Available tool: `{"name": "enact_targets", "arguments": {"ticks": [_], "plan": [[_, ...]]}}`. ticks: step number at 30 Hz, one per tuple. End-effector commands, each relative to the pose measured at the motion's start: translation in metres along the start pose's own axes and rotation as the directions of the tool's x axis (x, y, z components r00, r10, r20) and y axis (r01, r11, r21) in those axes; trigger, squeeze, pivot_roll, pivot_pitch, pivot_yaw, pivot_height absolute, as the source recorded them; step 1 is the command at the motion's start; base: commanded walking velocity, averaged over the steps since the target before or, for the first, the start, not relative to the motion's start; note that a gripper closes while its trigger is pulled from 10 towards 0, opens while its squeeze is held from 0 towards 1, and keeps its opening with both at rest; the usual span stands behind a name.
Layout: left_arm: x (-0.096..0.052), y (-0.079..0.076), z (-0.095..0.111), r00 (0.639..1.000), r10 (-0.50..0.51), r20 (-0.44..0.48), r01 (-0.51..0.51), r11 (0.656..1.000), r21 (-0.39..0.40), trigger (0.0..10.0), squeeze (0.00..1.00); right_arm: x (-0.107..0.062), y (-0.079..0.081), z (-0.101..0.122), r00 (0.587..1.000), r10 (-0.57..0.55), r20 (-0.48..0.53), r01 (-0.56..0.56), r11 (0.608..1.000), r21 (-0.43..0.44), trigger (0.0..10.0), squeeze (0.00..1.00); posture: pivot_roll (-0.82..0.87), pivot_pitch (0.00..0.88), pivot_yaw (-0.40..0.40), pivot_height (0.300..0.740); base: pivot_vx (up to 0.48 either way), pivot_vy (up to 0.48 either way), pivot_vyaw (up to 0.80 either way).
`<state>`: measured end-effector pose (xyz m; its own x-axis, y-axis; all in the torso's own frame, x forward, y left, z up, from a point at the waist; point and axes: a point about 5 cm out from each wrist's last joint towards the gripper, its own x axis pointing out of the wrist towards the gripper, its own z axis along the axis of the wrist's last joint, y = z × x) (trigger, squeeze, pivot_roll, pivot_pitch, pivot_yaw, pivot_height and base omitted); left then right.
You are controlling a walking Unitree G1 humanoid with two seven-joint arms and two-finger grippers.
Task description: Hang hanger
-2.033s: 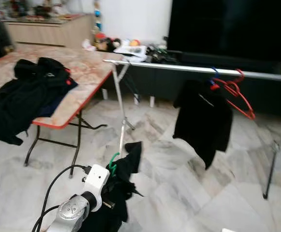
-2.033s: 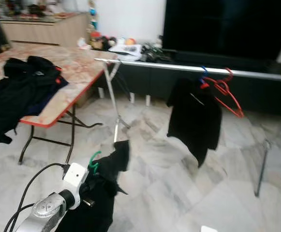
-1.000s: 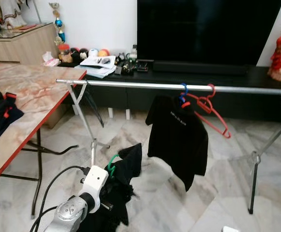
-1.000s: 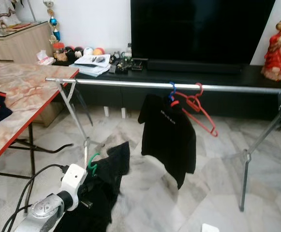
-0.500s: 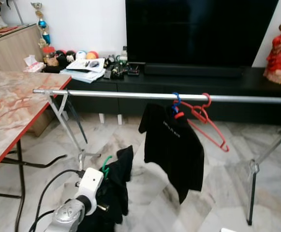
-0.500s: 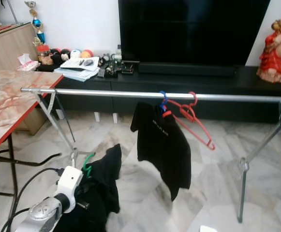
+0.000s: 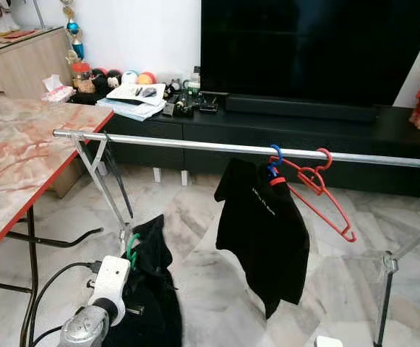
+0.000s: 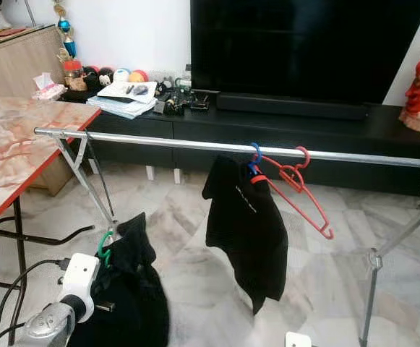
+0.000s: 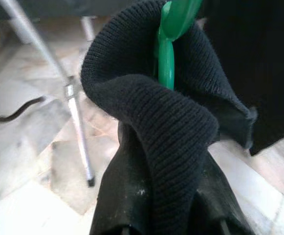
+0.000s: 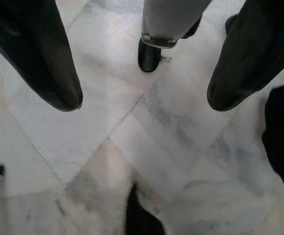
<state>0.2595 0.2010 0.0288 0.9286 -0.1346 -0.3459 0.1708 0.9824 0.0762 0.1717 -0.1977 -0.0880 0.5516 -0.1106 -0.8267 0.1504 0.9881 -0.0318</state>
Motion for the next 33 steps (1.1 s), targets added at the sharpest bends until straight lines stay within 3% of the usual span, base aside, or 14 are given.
{"name": "enact_targets", "arguments": {"ticks": [1,17,25,33], "plan": [[-0.002,0.005,0.002,0.999,0.024,0.021,-0.024,1.000,0.006,10.0,0.00,0.001,0.003,0.004,1.000,0.012,0.012,-0.012,1.000,-0.007,10.0,0.00,0.09,0.000,-0.004,0.740,0.000,-0.424,0.00],[0.001,0.005,0.007,0.999,0.035,0.029,-0.035,0.999,-0.005,10.0,0.00,0.001,0.001,0.005,1.000,0.008,0.006,-0.007,0.999,-0.037,10.0,0.00,0.09,0.000,-0.021,0.740,0.000,-0.433,0.00],[-0.004,0.020,0.003,0.989,0.146,0.029,-0.145,0.989,-0.025,10.0,0.00,0.001,0.003,0.009,0.999,0.033,0.013,-0.032,0.997,-0.065,10.0,0.00,0.11,0.000,-0.039,0.740,0.000,0.000,0.00],[-0.004,0.022,0.005,0.988,0.150,0.036,-0.148,0.988,-0.054,10.0,0.00,0.003,0.011,0.015,0.997,0.070,0.026,-0.068,0.994,-0.083,10.0,0.00,0.11,0.000,-0.038,0.740,0.000,0.000,0.00]]}}
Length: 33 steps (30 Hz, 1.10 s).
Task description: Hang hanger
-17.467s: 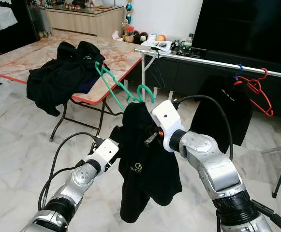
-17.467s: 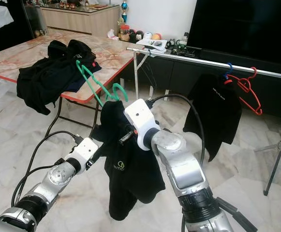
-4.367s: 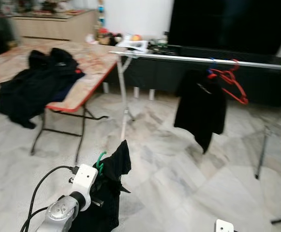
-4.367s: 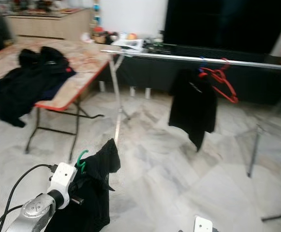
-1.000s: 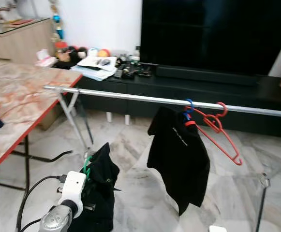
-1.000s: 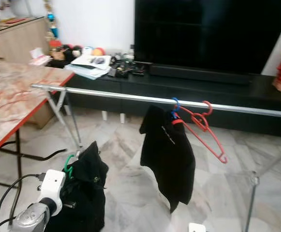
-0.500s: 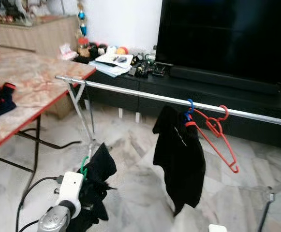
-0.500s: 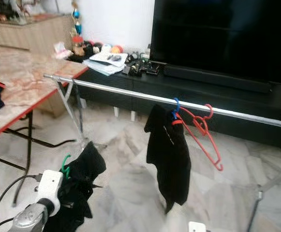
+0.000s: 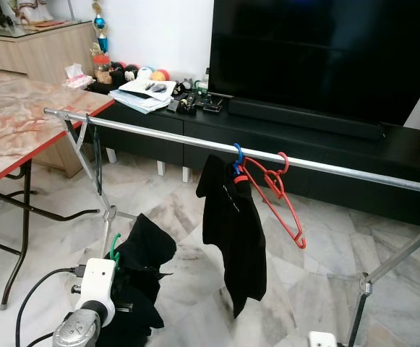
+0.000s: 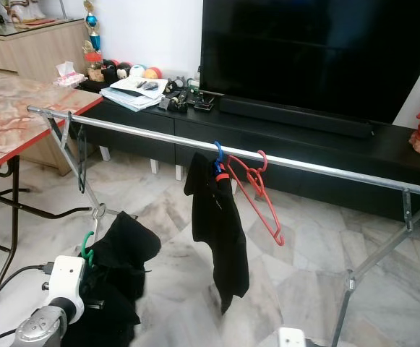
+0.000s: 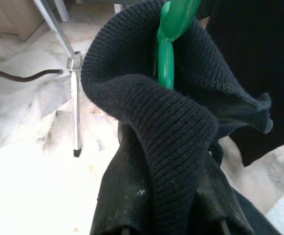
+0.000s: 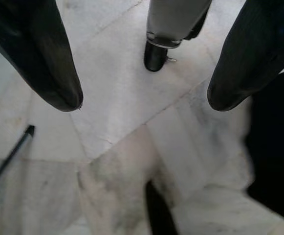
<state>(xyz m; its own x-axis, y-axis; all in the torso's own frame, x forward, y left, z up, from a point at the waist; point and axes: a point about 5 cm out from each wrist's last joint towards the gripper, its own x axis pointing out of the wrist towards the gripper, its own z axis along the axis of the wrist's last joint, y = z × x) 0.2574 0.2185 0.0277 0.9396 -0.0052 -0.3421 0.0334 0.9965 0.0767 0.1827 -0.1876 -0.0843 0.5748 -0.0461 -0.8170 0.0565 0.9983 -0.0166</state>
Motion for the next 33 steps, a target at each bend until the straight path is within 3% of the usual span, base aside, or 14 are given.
{"name": "enact_targets", "arguments": {"ticks": [1,6,16,33], "plan": [[0.000,0.004,0.010,0.999,0.018,0.050,-0.017,1.000,-0.010,10.0,0.00,0.001,0.000,0.005,1.000,0.008,0.012,-0.008,1.000,-0.018,10.0,0.00,0.10,0.000,-0.036,0.740,0.000,0.000,0.44],[0.001,0.004,0.011,0.998,0.015,0.057,-0.015,1.000,-0.007,10.0,0.00,0.001,0.002,0.004,1.000,0.019,0.013,-0.019,0.999,-0.030,10.0,0.00,0.11,0.000,-0.036,0.740,0.312,0.000,0.53],[0.000,0.004,0.012,0.998,0.005,0.064,-0.005,1.000,-0.003,10.0,0.00,0.000,0.003,0.001,1.000,0.029,0.004,-0.029,0.999,-0.023,10.0,0.00,0.10,0.000,-0.033,0.740,0.379,0.000,0.00],[0.000,0.003,0.015,0.997,-0.013,0.073,0.012,1.000,0.008,10.0,0.00,-0.003,-0.014,-0.010,0.999,0.017,-0.036,-0.018,0.999,-0.033,10.0,0.00,0.10,0.000,-0.036,0.740,0.435,0.000,0.00]]}}
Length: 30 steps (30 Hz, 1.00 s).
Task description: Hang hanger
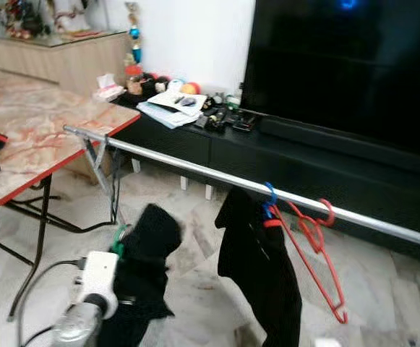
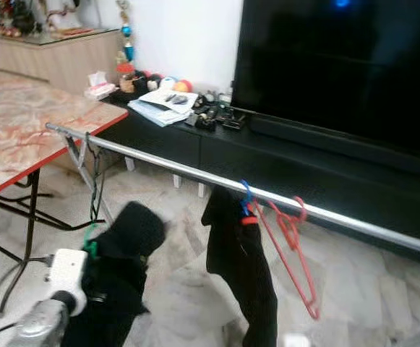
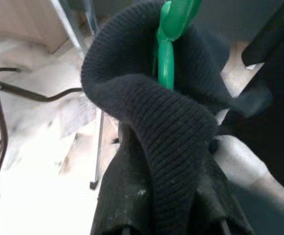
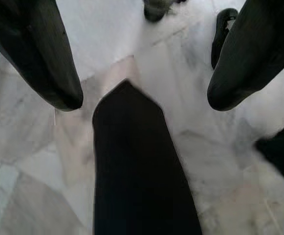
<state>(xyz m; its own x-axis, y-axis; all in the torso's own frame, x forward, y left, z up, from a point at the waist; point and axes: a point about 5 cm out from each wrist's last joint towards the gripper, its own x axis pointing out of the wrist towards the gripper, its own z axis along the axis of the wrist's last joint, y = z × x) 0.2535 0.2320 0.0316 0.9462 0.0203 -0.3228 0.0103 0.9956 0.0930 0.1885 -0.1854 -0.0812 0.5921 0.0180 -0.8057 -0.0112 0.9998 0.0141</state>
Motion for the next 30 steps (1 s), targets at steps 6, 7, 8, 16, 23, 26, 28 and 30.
{"name": "enact_targets", "arguments": {"ticks": [6,7,8,16,23,26,28,30], "plan": [[0.006,-0.011,0.015,0.997,-0.048,0.058,0.048,0.999,0.004,10.0,0.00,-0.005,-0.015,-0.019,0.997,-0.050,-0.062,0.051,0.999,0.006,10.0,0.00,0.10,0.000,-0.036,0.740,0.455,0.000,0.00],[0.006,-0.011,0.015,0.997,-0.050,0.058,0.049,0.999,0.005,10.0,0.00,-0.005,-0.015,-0.019,0.997,-0.050,-0.063,0.051,0.999,0.005,10.0,0.00,0.10,0.000,-0.036,0.740,0.458,0.000,0.00],[0.006,-0.011,0.015,0.997,-0.051,0.060,0.051,0.999,0.006,10.0,0.00,-0.005,-0.014,-0.019,0.997,-0.050,-0.064,0.050,0.999,0.005,10.0,0.00,0.10,0.000,-0.035,0.740,0.461,0.000,0.00],[0.008,-0.010,0.019,0.996,-0.074,0.058,0.071,0.996,0.048,10.0,0.00,-0.005,-0.011,-0.021,0.997,-0.044,-0.070,0.044,0.999,0.004,10.0,0.00,0.10,0.000,-0.035,0.740,0.441,0.000,0.00],[0.001,-0.010,0.020,0.946,-0.323,-0.032,0.318,0.904,0.285,10.0,0.00,-0.007,-0.013,-0.027,0.996,-0.046,-0.083,0.046,0.999,0.003,10.0,0.00,0.11,0.000,-0.028,0.740,0.000,0.000,0.00],[-0.005,-0.003,0.023,0.916,-0.395,-0.071,0.391,0.837,0.383,10.0,0.00,-0.008,-0.014,-0.029,0.995,-0.047,-0.087,0.047,0.999,0.004,10.0,0.00,0.11,0.000,-0.025,0.740,0.000,0.000,0.00],[-0.007,0.001,0.023,0.905,-0.414,-0.095,0.413,0.805,0.426,10.0,0.00,-0.008,-0.015,-0.030,0.995,-0.048,-0.089,0.048,0.999,0.004,10.0,0.00,0.11,0.000,-0.025,0.740,0.000,0.000,0.00],[-0.008,0.002,0.024,0.901,-0.422,-0.105,0.421,0.788,0.450,10.0,0.00,-0.008,-0.015,-0.030,0.995,-0.048,-0.089,0.049,0.999,0.004,10.0,0.00,0.11,0.000,-0.026,0.740,0.000,0.000,0.00]]}}
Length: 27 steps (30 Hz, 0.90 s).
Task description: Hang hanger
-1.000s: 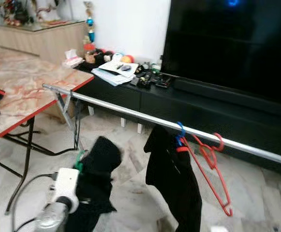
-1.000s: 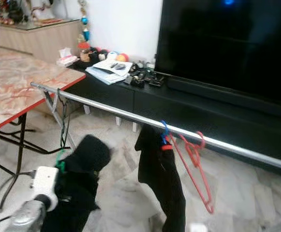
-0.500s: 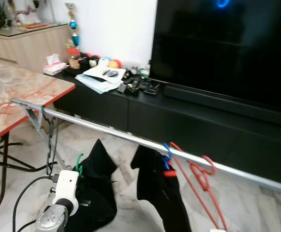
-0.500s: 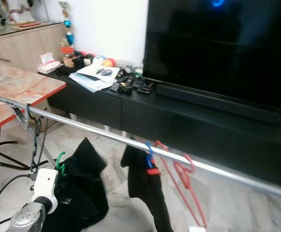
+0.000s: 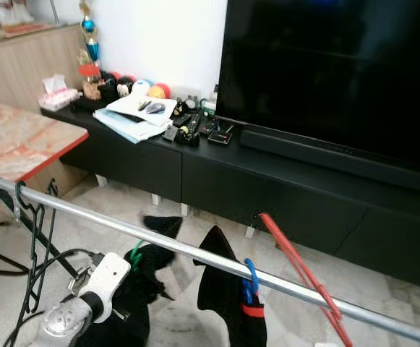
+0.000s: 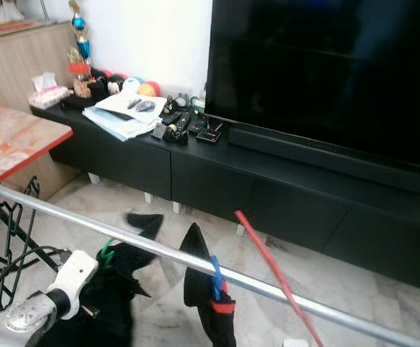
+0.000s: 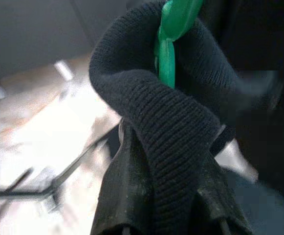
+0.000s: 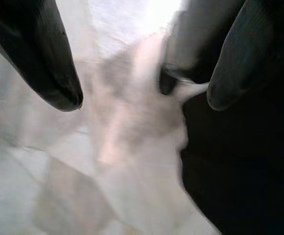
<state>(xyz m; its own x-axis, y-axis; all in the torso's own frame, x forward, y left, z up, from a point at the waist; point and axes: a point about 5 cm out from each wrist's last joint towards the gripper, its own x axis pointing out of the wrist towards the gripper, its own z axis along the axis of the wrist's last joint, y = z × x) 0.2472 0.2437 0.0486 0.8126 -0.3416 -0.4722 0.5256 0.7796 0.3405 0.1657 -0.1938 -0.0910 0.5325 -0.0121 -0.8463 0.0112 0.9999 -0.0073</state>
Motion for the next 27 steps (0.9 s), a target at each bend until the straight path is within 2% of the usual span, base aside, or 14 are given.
{"name": "enact_targets", "arguments": {"ticks": [1,5,9,15,22,25,27], "plan": [[0.003,-0.002,0.018,0.996,-0.037,0.075,0.029,0.995,0.099,10.0,0.00,-0.002,-0.007,-0.006,1.000,-0.018,-0.018,0.018,1.000,0.000,10.0,0.00,0.11,0.000,-0.026,0.740,0.000,0.000,0.00],[-0.001,0.000,0.035,0.985,-0.046,0.166,0.021,0.988,0.150,10.0,0.00,-0.002,-0.006,-0.007,1.000,-0.017,-0.021,0.017,1.000,-0.001,10.0,0.00,0.11,0.000,-0.028,0.740,0.000,0.000,0.00],[-0.001,0.003,0.043,0.983,-0.041,0.181,0.009,0.985,0.175,10.0,0.00,-0.002,-0.002,-0.008,1.000,-0.014,-0.023,0.013,1.000,-0.003,10.0,0.00,0.11,0.000,-0.030,0.740,0.000,0.000,0.00],[0.009,0.015,0.055,0.972,0.081,0.222,-0.098,0.993,0.068,10.0,0.00,0.000,0.002,-0.006,1.000,-0.007,-0.020,0.007,1.000,-0.006,10.0,0.00,0.11,0.000,-0.030,0.740,0.000,0.000,0.00],[0.017,0.014,0.057,0.967,0.157,0.201,-0.158,0.987,-0.010,10.0,0.00,0.000,0.003,-0.003,1.000,-0.007,-0.016,0.007,1.000,-0.004,10.0,0.00,0.11,0.000,-0.032,0.740,0.000,0.000,0.00],[0.023,0.012,0.063,0.960,0.173,0.221,-0.160,0.984,-0.079,10.0,0.00,0.000,0.002,-0.002,1.000,-0.007,-0.016,0.007,1.000,-0.005,10.0,0.00,0.12,0.000,-0.032,0.740,0.000,0.000,0.00],[0.025,0.010,0.065,0.961,0.166,0.221,-0.149,0.985,-0.091,10.0,0.00,0.000,0.001,-0.002,1.000,-0.008,-0.016,0.007,1.000,-0.005,10.0,0.00,0.12,0.000,-0.032,0.740,0.000,0.000,0.00]]}}
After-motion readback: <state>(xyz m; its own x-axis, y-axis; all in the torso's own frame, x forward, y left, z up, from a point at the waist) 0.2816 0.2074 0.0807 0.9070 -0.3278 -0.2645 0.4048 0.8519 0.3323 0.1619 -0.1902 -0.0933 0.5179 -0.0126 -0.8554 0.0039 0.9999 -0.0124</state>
